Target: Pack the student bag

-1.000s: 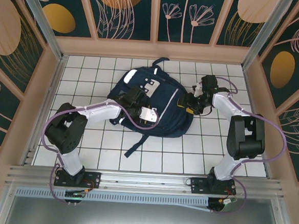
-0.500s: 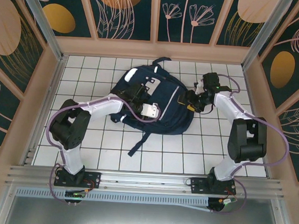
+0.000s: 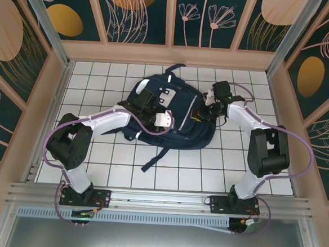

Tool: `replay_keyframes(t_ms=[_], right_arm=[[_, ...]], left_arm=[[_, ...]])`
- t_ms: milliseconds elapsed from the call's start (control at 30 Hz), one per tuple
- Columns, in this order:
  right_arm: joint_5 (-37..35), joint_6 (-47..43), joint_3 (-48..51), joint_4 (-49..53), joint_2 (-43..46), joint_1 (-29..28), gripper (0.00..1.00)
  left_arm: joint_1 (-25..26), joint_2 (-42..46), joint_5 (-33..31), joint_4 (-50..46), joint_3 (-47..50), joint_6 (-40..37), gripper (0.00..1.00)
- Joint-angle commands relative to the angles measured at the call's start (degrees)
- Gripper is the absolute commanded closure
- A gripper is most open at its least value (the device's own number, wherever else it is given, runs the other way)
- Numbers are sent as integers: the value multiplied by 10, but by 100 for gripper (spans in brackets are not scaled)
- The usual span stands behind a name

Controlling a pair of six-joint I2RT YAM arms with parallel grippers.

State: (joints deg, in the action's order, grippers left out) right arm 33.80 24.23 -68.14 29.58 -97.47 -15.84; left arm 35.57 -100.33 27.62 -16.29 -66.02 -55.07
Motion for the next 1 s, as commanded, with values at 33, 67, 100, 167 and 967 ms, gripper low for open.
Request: replay_keyframes(t_ms=[33, 67, 100, 167, 967], right_arm=[[47, -18, -29, -10, -8, 5, 100], [55, -21, -32, -6, -9, 6, 100], [61, -22, -35, -3, -10, 6, 100], [78, -23, -41, 3, -12, 5, 100], [109, -52, -76, 50, -17, 2, 100]], left_arm=[[1, 8, -2, -28, 17, -27, 35], [0, -2, -6, -38, 9, -25, 32], [-2, -12, -9, -52, -2, -23, 32], [-3, -36, -30, -67, -23, -12, 32], [-40, -41, 85, -61, -72, -34, 43]])
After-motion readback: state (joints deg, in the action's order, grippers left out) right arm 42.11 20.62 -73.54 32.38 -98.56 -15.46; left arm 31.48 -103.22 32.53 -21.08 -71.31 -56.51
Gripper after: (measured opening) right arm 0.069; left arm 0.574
